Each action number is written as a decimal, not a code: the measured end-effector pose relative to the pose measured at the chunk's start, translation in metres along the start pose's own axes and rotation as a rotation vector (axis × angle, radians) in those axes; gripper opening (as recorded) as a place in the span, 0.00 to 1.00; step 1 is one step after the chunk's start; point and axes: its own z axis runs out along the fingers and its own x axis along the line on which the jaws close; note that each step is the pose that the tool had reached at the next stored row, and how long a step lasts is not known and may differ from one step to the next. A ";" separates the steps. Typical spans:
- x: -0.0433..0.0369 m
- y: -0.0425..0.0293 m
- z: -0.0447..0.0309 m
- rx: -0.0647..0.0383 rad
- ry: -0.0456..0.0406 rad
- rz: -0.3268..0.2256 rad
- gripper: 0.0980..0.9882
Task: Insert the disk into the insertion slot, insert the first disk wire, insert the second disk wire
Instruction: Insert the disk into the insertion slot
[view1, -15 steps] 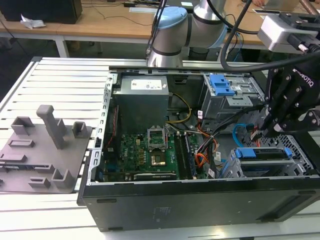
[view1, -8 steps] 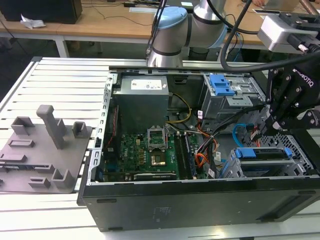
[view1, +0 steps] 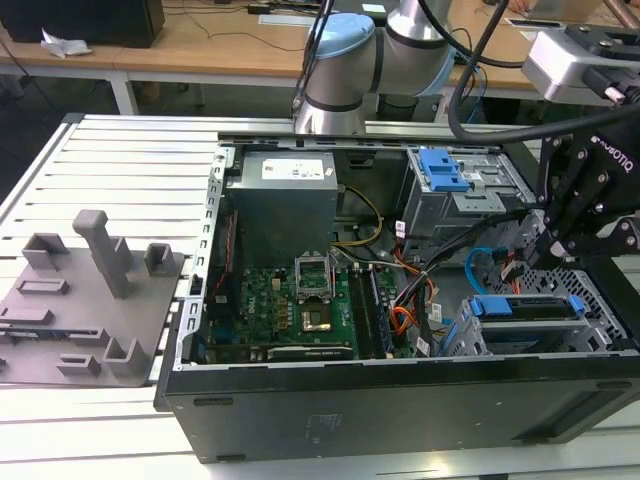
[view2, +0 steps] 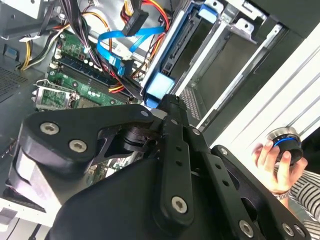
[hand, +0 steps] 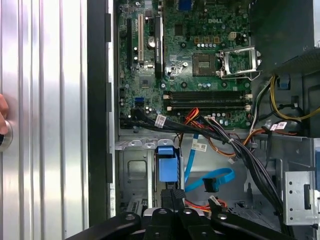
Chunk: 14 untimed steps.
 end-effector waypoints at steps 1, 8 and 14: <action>-0.0005 -0.0015 0.0000 0.000 0.0001 0.000 0.01; -0.0024 -0.0099 0.0026 0.000 0.0003 0.000 0.01; -0.0024 -0.0129 0.0142 0.000 0.0002 0.000 0.01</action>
